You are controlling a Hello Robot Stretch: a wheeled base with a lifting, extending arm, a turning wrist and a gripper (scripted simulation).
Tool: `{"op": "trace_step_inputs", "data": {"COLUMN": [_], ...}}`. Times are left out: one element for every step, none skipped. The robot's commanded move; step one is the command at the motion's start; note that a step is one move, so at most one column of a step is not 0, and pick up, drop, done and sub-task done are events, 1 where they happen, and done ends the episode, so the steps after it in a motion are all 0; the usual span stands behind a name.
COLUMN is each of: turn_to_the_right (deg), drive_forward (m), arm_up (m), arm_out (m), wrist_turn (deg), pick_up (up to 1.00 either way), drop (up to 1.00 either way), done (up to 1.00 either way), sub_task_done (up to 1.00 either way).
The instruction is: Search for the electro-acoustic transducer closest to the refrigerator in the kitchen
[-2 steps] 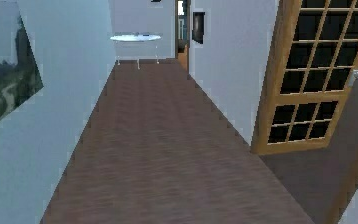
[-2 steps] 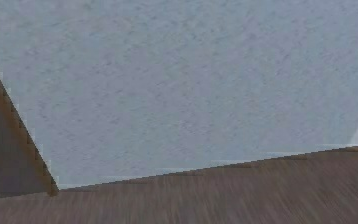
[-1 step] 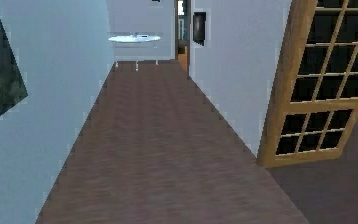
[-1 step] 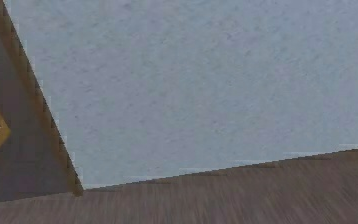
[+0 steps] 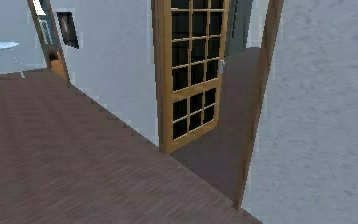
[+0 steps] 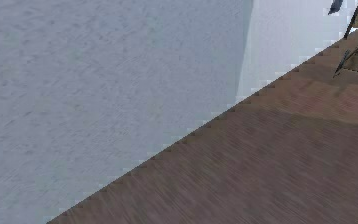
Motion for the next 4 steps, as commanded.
{"op": "trace_step_inputs", "data": {"turn_to_the_right": [3.0,-6.0,-3.0,0.0], "drive_forward": [0.00,0.00,0.00,0.95], "arm_up": [0.00,0.00,0.00,0.00], "arm_out": [0.00,0.00,0.00,0.00], "wrist_turn": [0.0,0.0,0.0,0.0], "pick_up": [0.00,0.00,0.00,0.00], "drop": [0.00,0.00,0.00,0.00], "done": [0.00,0.00,0.00,0.00], "sub_task_done": [0.00,0.00,0.00,0.00]}}
